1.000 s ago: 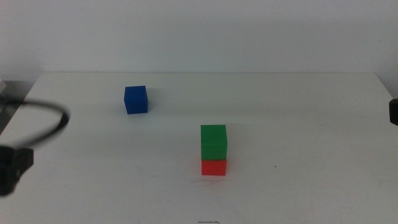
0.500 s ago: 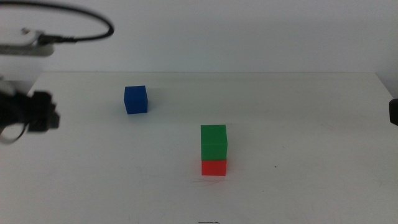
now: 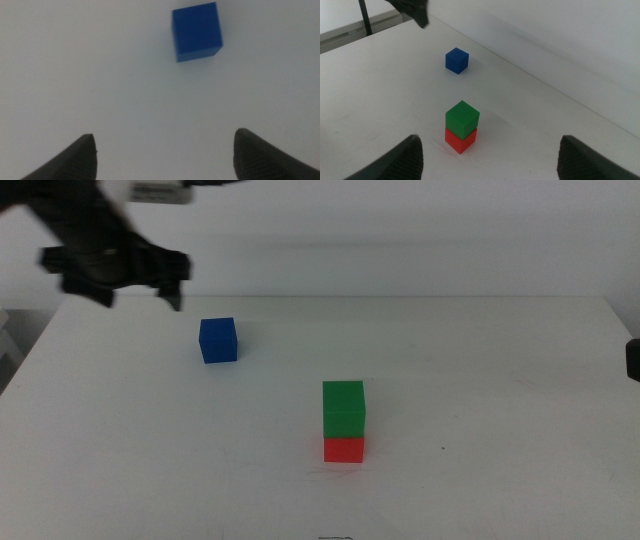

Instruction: Stack red cubes first, then green, then blue cubes in a specific spot.

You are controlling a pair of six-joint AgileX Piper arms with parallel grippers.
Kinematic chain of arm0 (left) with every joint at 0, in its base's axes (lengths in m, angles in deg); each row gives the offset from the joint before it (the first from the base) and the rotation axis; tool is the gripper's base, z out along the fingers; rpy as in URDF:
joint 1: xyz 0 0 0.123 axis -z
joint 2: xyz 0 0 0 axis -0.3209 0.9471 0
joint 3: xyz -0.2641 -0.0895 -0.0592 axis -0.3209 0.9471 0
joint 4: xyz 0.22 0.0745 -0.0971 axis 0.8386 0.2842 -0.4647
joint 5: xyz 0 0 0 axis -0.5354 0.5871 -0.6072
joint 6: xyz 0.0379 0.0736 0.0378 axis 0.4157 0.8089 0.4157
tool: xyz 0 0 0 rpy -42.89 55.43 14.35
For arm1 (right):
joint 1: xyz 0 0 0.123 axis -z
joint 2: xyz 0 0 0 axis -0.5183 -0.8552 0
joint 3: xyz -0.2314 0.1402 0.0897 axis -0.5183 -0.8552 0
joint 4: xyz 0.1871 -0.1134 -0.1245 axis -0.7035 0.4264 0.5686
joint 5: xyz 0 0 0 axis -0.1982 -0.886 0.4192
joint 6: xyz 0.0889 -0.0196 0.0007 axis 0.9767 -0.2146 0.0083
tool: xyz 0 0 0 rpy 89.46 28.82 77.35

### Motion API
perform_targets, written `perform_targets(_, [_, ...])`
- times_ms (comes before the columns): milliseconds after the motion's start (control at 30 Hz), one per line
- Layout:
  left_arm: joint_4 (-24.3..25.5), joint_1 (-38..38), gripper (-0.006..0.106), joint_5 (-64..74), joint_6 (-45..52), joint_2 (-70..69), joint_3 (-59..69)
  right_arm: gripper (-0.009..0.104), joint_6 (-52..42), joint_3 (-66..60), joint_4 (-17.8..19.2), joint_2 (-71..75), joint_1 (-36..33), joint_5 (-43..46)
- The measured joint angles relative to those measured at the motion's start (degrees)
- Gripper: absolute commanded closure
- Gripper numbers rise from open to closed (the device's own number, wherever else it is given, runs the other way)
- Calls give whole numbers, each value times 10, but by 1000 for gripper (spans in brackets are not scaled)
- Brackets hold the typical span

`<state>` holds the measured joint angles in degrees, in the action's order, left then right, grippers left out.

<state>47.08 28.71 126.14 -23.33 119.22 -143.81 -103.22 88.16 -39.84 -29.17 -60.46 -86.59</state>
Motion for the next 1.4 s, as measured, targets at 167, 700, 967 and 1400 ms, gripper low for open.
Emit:
perform_targets(167, [-16, 6, 7, 21, -2, 108, -98, 16, 0, 0, 0, 0, 0, 0])
perform_targets(700, [-32, 6, 7, 25, -11, 321, -292, 16, 0, 0, 0, 0, 0, 0])
perform_targets(967, [-32, 6, 7, 11, -13, 373, -324, 16, 0, 0, 0, 0, 0, 0])
perform_targets(1400, [-38, 6, 52, -19, -14, 385, -326, 16, 0, 0, 0, 0, 0, 0])
